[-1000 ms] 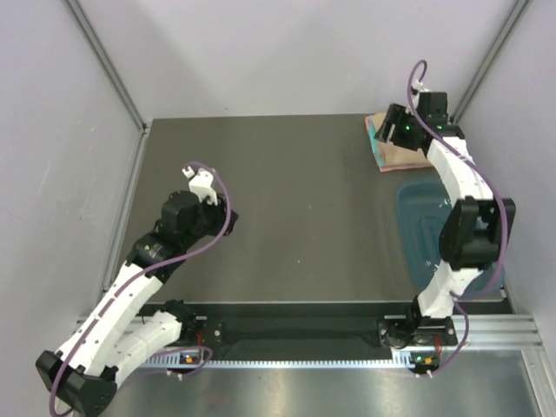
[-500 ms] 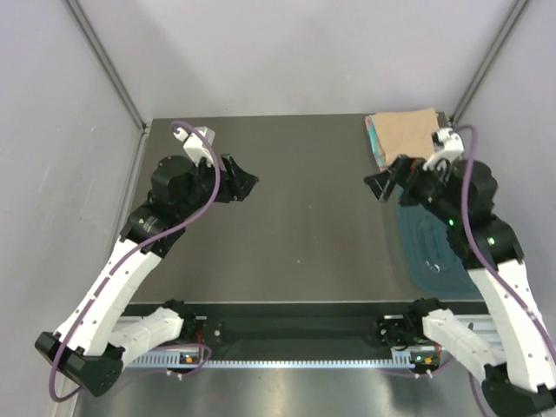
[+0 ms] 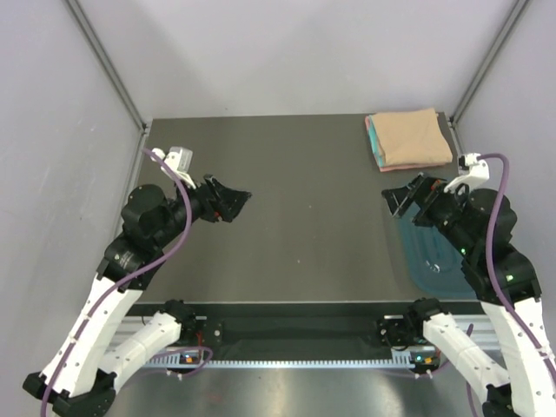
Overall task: Fold and stack the t-shirts
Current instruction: Reset both grippers
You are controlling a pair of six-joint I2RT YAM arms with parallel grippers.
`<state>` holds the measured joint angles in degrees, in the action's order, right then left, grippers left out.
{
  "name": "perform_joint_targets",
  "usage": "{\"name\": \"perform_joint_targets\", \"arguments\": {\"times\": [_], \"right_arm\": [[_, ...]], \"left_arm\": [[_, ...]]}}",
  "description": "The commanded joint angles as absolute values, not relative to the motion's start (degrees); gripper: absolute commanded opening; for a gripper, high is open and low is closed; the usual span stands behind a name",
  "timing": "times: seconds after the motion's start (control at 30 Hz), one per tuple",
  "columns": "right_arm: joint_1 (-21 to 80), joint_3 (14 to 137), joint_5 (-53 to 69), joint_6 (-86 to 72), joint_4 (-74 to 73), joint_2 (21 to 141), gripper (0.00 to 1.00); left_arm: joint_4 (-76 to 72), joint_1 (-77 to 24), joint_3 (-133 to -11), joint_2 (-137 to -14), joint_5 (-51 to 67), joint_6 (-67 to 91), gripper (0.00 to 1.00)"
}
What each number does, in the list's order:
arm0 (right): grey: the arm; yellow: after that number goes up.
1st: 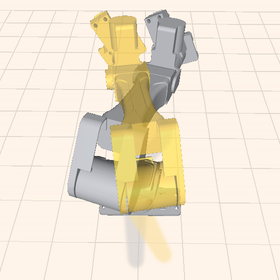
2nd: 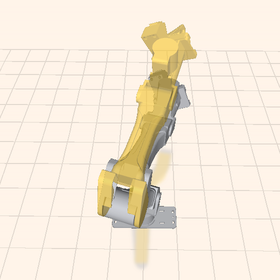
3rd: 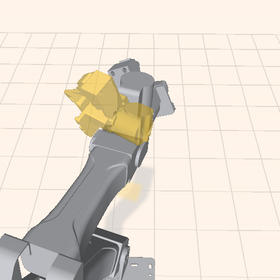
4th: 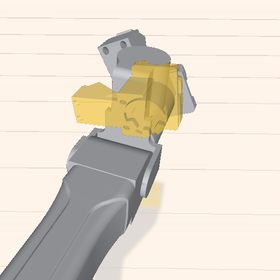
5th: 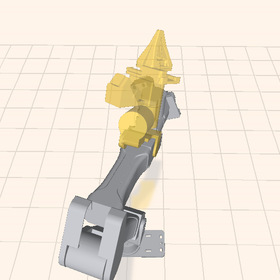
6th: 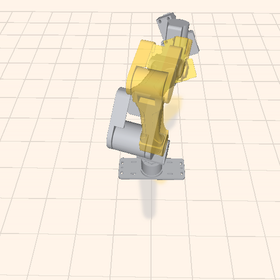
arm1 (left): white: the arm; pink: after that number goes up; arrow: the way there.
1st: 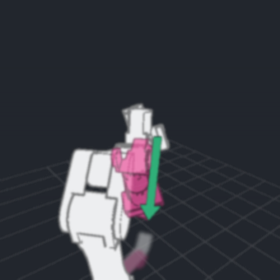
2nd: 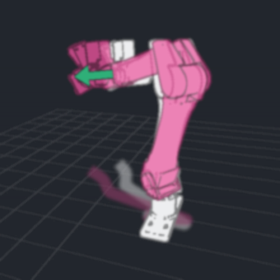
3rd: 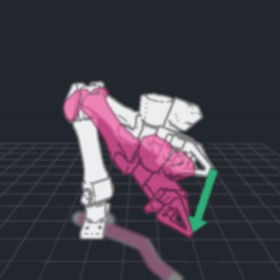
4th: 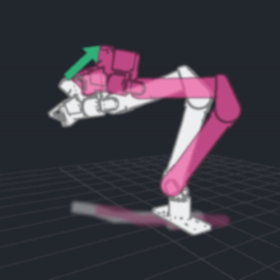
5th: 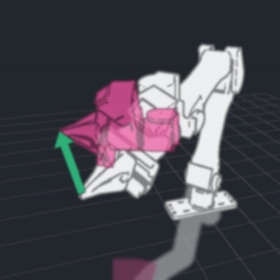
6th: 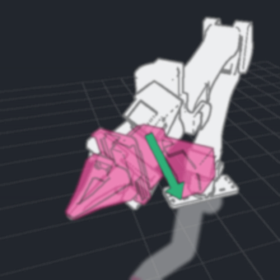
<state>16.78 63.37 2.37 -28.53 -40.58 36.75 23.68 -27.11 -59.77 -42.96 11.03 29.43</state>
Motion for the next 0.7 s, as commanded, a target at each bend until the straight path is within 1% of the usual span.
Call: {"name": "perform_joint_targets", "arguments": {"times": [0.0, 0.53, 0.67], "right_arm": [[16.96, 62.67, 0.88, -30.06, -41.57, 35.95, 1.00], [16.96, 60.56, -0.95, -29.62, -41.22, 35.25, 1.00], [16.96, 57.93, -0.70, -29.71, -40.34, 34.54, 1.00]], "left_arm": [[23.73, -27.25, -59.24, -42.80, 11.95, 27.51, 0.86], [24.43, -27.25, -57.66, -41.31, 10.37, 26.19, 0.85], [24.70, -27.25, -57.66, -41.22, 10.20, 25.58, 0.85]]}}
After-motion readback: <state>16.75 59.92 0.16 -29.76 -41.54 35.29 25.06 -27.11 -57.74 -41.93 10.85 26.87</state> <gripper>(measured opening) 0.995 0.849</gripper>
